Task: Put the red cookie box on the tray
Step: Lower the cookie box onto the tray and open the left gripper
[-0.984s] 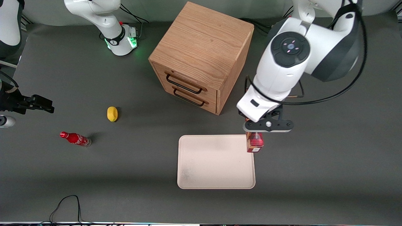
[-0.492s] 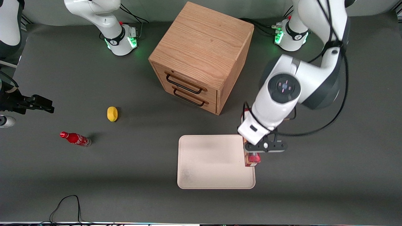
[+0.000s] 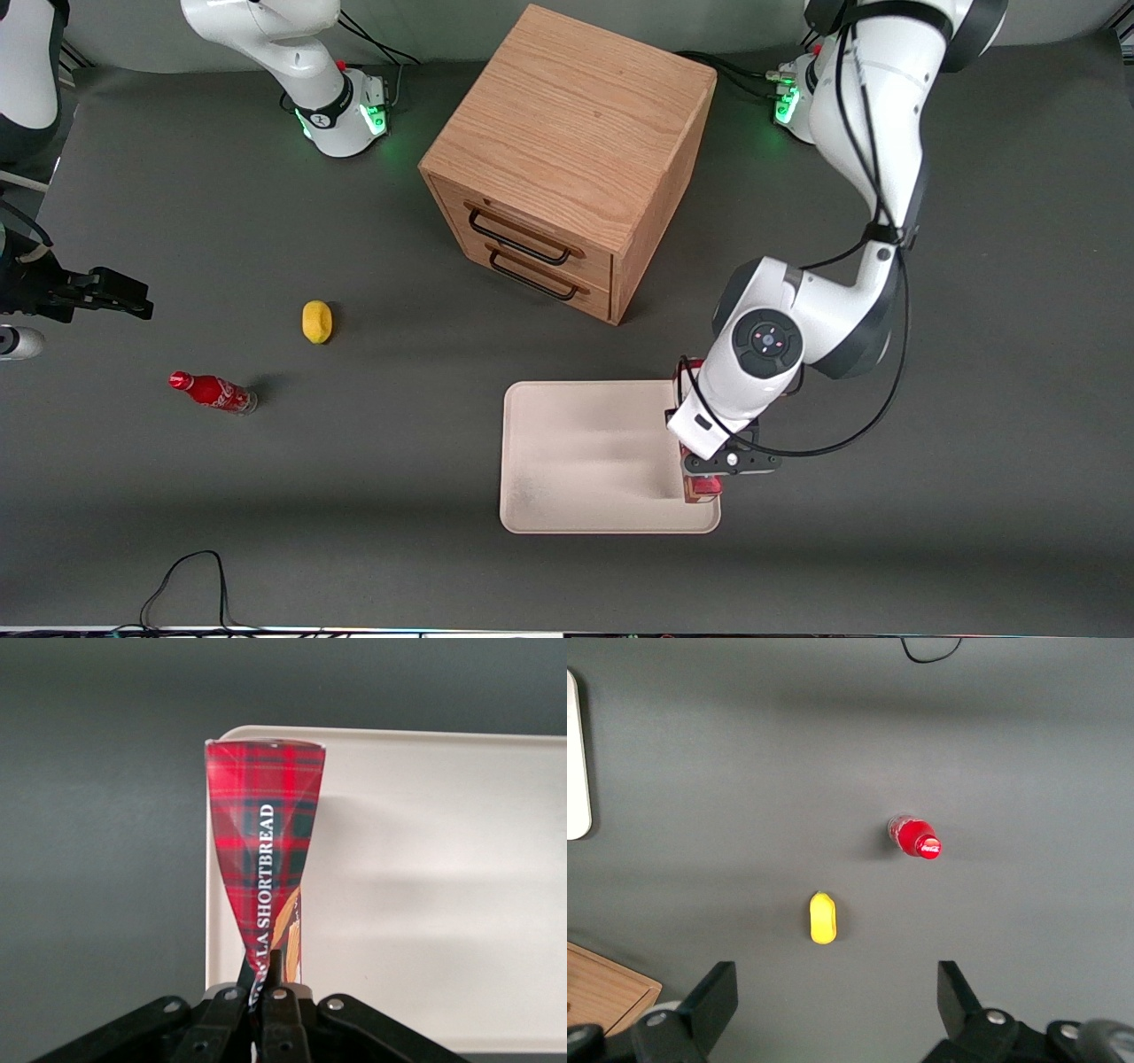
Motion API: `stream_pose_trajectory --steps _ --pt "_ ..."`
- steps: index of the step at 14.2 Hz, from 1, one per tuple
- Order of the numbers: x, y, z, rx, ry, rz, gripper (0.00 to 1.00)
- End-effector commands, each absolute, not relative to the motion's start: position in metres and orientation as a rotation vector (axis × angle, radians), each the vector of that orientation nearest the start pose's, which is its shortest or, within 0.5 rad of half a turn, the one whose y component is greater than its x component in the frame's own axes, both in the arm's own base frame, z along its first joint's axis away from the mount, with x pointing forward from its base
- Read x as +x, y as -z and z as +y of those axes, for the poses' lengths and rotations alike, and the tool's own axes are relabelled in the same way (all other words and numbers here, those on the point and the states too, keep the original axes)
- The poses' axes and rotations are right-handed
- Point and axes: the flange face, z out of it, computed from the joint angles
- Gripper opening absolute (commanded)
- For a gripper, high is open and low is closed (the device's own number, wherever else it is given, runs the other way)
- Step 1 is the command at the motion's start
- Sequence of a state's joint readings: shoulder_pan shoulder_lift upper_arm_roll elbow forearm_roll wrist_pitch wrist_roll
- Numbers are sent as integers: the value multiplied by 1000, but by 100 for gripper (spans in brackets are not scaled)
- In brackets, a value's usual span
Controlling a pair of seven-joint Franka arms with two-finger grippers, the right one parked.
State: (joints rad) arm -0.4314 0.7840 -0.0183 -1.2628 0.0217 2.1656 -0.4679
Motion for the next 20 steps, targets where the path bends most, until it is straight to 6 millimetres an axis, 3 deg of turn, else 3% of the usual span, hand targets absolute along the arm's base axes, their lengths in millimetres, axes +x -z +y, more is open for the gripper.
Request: stream_pose_trajectory --steps 1,3,7,11,12,13,14,15,18,20 --pt "693 -301 -318 -3187 189 78 0" --pt "692 -281 -322 -3184 167 58 0" --pt "695 -265 -326 -3195 224 -117 0" --pt "695 -263 -325 -3194 231 -109 0" --pt "695 -263 -324 -3189 234 -101 47" --pt "695 -261 -324 -3182 234 -96 79" --pt "694 -260 -324 -3181 229 -103 95" --pt "694 -261 -323 -3178 216 -113 100" --pt "693 -280 -323 -3175 208 -131 100" --pt "683 -334 -321 -3154 144 -147 100"
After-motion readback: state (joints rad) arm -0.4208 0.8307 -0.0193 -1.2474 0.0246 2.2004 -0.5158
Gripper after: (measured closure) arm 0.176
